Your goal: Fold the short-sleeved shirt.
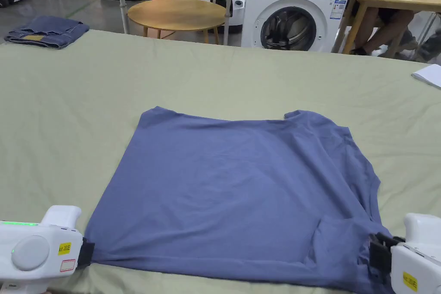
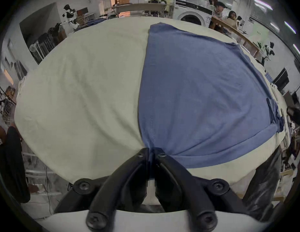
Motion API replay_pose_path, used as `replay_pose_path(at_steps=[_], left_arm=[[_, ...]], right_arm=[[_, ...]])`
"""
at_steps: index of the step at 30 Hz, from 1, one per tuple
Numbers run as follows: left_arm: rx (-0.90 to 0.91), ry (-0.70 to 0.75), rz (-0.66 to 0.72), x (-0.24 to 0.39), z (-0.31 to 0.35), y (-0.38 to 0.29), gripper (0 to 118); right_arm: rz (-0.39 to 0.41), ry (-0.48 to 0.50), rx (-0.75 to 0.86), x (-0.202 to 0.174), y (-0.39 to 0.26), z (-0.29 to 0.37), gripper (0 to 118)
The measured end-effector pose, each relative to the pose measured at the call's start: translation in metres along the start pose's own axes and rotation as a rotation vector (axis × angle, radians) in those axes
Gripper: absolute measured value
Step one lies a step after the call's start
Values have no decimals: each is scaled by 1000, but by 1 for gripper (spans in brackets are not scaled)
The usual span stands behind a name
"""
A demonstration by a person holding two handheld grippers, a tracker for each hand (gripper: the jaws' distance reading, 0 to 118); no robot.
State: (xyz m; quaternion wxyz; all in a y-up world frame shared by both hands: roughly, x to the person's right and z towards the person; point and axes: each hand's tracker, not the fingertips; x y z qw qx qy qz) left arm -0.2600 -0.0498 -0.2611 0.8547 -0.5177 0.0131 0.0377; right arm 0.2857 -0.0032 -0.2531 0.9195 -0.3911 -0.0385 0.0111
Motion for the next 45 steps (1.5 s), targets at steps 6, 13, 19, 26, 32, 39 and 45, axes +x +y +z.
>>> replay_pose_path(at_steps=[6, 13, 19, 26, 32, 39, 45], left_arm=[[4, -7, 5, -1, 1, -1, 1], [10, -6, 2, 5, 7, -3, 1], [48, -15, 10, 7, 22, -3, 0], [161, -82, 45, 7, 54, 30, 0], [249, -90, 41, 3, 55, 90, 0], [285, -91, 52, -4, 21, 158, 0], [216, -65, 57, -1, -29, 197, 0]], right_arm=[[0, -11, -205, 23, -28, -24, 54], [-9, 105, -218, 17, -38, -40, 6], [-27, 117, -181, 12, -28, -34, 4], [-62, 126, -30, 14, 14, 2, 4], [-68, 112, 47, 12, 67, -9, 4], [-112, 118, 37, 13, 122, -65, 4], [-138, 112, -36, 6, 146, -122, 4]])
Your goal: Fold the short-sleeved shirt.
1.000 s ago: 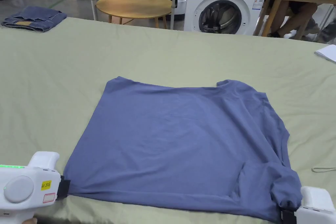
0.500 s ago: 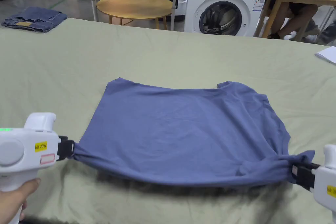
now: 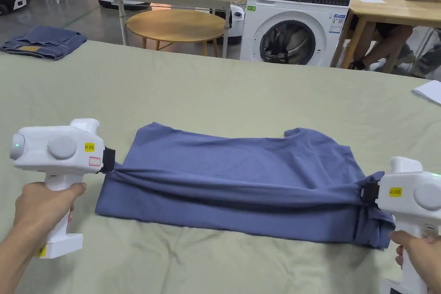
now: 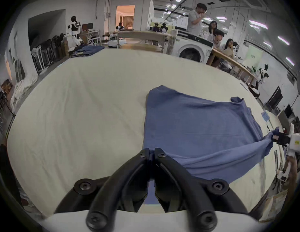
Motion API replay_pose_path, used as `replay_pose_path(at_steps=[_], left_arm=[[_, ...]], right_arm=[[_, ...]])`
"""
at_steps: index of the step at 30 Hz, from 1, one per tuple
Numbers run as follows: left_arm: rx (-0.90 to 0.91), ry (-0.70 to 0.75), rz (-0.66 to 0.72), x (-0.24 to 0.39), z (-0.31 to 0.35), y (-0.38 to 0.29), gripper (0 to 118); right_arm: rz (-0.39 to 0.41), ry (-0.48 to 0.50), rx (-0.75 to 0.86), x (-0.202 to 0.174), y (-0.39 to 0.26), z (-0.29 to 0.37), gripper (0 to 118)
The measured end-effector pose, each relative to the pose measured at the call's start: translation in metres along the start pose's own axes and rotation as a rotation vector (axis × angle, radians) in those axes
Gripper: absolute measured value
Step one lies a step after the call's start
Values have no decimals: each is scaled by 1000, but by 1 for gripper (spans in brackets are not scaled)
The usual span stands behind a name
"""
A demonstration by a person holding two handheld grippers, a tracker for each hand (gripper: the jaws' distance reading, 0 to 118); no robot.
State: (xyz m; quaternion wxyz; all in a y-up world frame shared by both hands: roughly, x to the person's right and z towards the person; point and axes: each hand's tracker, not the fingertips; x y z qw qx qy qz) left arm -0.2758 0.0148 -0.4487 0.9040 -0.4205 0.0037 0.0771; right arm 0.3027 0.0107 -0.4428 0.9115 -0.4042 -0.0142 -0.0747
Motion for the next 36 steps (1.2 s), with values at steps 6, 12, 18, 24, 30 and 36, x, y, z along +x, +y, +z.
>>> replay_pose_path(at_steps=[6, 12, 18, 24, 30, 36], left_arm=[[-54, 16, 0, 0, -33, 7, 0], [-31, 26, 14, 3, -29, 9, 29], [56, 7, -25, 7, 0, -3, 33], [257, 32, -56, 19, 37, -37, 31], [413, 74, -115, 37, 77, -75, 0], [368, 43, -95, 30, 86, -77, 0]], right_arm=[[4, -15, -52, -1, 11, -36, 6], [83, -68, -6, -13, 14, -36, 49], [123, -96, 178, -23, 9, -3, 57], [114, -96, 374, -41, -22, 30, 35], [132, -72, 491, -64, -52, 57, 0], [153, -48, 521, -78, -70, 74, 0]])
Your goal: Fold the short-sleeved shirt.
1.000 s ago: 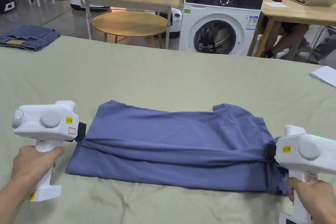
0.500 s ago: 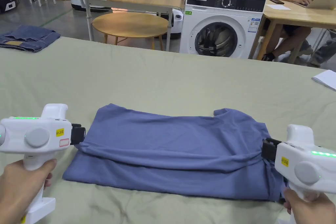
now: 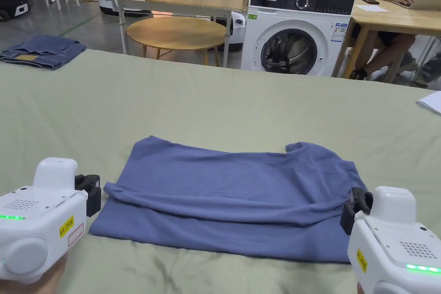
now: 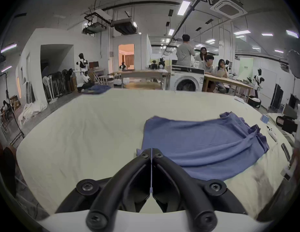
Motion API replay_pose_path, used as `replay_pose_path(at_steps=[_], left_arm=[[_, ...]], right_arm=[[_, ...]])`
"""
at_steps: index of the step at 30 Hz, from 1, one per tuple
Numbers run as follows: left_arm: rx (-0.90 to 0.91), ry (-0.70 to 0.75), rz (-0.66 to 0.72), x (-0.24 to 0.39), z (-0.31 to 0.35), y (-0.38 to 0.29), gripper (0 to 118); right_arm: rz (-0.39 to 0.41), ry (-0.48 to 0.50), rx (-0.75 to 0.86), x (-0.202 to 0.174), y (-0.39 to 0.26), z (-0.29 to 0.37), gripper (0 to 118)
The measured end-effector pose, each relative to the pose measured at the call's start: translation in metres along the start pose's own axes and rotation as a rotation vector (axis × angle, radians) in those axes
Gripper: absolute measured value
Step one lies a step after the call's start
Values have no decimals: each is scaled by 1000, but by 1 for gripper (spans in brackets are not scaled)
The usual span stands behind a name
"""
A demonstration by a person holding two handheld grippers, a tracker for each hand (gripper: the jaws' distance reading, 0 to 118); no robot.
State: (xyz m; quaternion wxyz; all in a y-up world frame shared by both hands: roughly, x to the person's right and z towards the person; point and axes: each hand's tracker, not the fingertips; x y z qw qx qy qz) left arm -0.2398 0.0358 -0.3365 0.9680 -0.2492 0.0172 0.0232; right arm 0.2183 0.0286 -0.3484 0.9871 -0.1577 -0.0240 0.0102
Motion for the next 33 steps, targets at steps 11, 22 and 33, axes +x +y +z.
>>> replay_pose_path(at_steps=[11, 22, 33], left_arm=[[-484, -67, 60, -27, -82, 13, 0], [-745, 37, 0, -8, -130, -7, 37], [-610, -44, 22, -22, -97, -12, 0]], right_arm=[[7, 1, -63, 5, -16, 13, 0], [-1, -41, -146, 29, -30, 10, 0], [-39, 17, -429, 77, -29, -53, 20]])
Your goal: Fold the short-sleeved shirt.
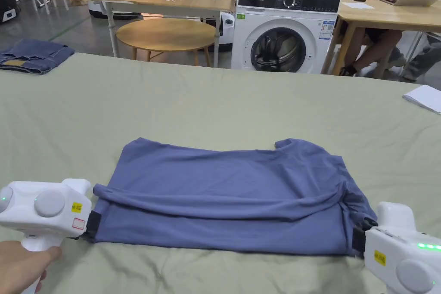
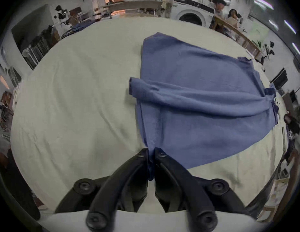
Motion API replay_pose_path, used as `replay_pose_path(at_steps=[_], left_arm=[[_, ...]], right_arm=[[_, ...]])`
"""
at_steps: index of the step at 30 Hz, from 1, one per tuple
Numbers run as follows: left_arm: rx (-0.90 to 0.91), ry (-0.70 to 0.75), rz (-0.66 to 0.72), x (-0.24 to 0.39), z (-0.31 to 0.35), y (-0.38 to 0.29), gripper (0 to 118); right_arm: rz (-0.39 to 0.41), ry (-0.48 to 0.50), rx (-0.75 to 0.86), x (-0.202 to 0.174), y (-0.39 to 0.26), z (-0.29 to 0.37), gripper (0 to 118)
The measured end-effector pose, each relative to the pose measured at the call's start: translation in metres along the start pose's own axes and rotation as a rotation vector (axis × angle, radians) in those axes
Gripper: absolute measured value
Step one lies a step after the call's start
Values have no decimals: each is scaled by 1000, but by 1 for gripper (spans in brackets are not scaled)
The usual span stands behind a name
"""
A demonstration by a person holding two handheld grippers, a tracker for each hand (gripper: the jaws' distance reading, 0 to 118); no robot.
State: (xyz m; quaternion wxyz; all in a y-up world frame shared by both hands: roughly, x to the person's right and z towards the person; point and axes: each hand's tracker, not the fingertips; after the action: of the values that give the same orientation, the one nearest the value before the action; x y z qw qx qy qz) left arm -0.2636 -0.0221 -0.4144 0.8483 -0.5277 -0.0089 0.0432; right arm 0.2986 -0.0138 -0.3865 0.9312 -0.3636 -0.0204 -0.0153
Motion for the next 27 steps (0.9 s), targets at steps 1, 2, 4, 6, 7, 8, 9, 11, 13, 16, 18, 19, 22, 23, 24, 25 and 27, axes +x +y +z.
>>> replay_pose_path(at_steps=[1, 2, 4, 6, 7, 8, 9, 11, 13, 16, 18, 19, 22, 23, 24, 25, 27], left_arm=[[11, -3, 1, 0, 4, -3, 0], [21, -4, -1, 0, 8, -5, 0], [35, -4, -9, 1, 13, -8, 0], [36, -10, -8, 1, 15, -9, 0], [41, -9, -9, 2, 17, -9, 0], [45, -10, -11, 1, 18, -10, 0], [44, -12, -10, 1, 18, -9, 0], [45, -15, -7, 1, 17, -9, 0], [43, -20, -7, 0, 16, -10, 0], [47, -26, 0, -2, 15, -11, 0], [48, -30, 1, -3, 13, -12, 0], [52, -33, 1, -4, 14, -12, 0], [84, -41, 1, -3, 22, -15, 0], [100, -44, 7, -4, 26, -15, 0], [114, -53, 10, -4, 33, -15, 0], [130, -62, 6, -4, 40, -14, 0], [160, -73, 8, -3, 54, -14, 0]], right_arm=[[1, 0, -31, 6, 5, -7, 41], [15, 2, -70, 10, 9, -14, 52], [29, 2, -116, 17, 15, -28, 56], [64, -32, -143, 21, 18, -40, 55], [81, -35, -170, 24, 19, -47, 56], [85, -32, -219, 25, 18, -54, 56], [87, -44, -249, 27, 16, -60, 55], [74, -8, -315, 31, 9, -70, 55], [61, 3, -291, 34, 5, -69, 48], [16, 60, -269, 35, 4, -63, 9], [7, 41, -259, 37, 2, -61, 6], [7, 50, -248, 38, 3, -59, 5], [18, 41, -191, 33, 4, -43, 4], [16, 42, -165, 33, 7, -37, 4], [16, 42, -150, 29, 9, -26, 4], [20, 43, -146, 28, 13, -19, 4], [25, 48, -103, 29, 19, -2, 4]])
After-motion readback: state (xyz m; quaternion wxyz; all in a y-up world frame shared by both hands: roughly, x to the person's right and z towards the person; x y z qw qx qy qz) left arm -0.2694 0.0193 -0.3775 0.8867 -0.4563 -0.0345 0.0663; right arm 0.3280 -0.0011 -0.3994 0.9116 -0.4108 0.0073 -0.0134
